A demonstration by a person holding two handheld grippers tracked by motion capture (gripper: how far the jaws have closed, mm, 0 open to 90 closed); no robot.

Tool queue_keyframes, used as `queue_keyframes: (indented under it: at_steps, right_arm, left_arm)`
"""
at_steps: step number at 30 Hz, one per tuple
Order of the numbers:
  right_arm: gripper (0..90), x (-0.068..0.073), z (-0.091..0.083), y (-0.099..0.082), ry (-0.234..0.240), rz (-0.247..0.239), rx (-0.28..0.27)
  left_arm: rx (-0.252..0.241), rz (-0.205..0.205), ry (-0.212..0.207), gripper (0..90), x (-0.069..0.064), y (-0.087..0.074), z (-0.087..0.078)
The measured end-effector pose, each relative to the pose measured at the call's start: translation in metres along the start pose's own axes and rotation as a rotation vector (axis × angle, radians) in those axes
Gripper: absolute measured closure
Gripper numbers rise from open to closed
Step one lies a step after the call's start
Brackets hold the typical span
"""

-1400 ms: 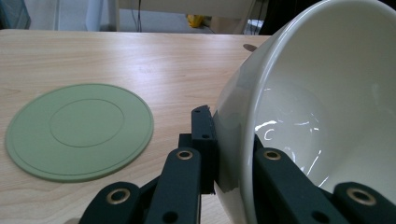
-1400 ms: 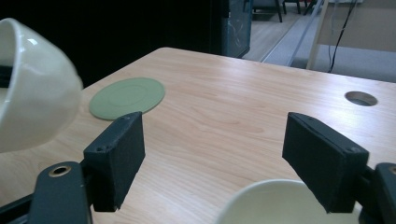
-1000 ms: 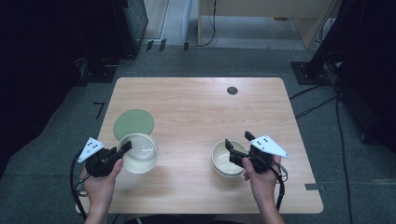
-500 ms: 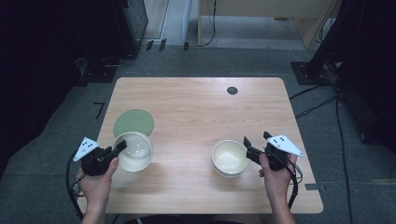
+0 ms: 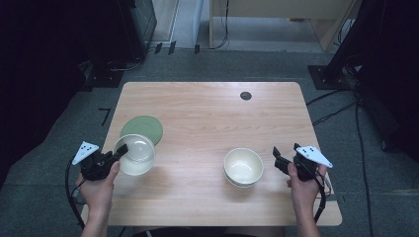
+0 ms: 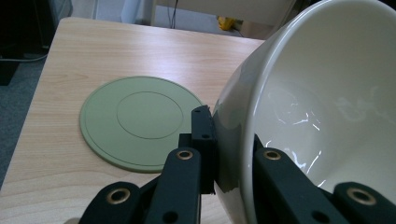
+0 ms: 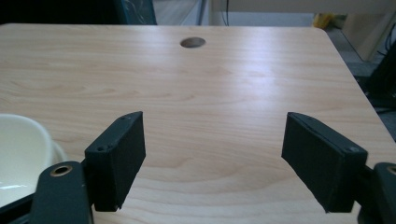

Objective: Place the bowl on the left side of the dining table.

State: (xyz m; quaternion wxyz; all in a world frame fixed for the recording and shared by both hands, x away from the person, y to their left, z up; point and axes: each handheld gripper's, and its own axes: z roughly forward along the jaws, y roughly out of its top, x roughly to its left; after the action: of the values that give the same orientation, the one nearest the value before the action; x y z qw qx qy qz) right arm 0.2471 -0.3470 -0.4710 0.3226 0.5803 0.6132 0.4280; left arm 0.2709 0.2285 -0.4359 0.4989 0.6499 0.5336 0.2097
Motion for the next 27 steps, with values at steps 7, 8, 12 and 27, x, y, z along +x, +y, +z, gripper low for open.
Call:
queue_keyframes:
  at_steps: [7, 8, 12, 27]
  right_arm:
    - [21.6, -0.015, 0.007, -0.014, -0.047, -0.018, 0.049]
    - [21.6, -0.018, 0.008, -0.016, -0.053, -0.019, 0.057]
    - [21.2, -0.027, 0.011, -0.022, -0.061, -0.005, 0.087]
    - [19.6, -0.047, 0.024, -0.039, -0.087, 0.028, 0.24]
  left_arm:
    - [0.003, -0.046, 0.001, 84.7, 0.012, 0.001, 0.007]
    - [0.005, -0.048, 0.005, 84.7, 0.013, 0.002, 0.008]
    - [0.006, -0.05, 0.011, 84.7, 0.015, 0.006, 0.012]
    - [0.014, -0.088, 0.046, 84.7, 0.029, 0.029, 0.031]
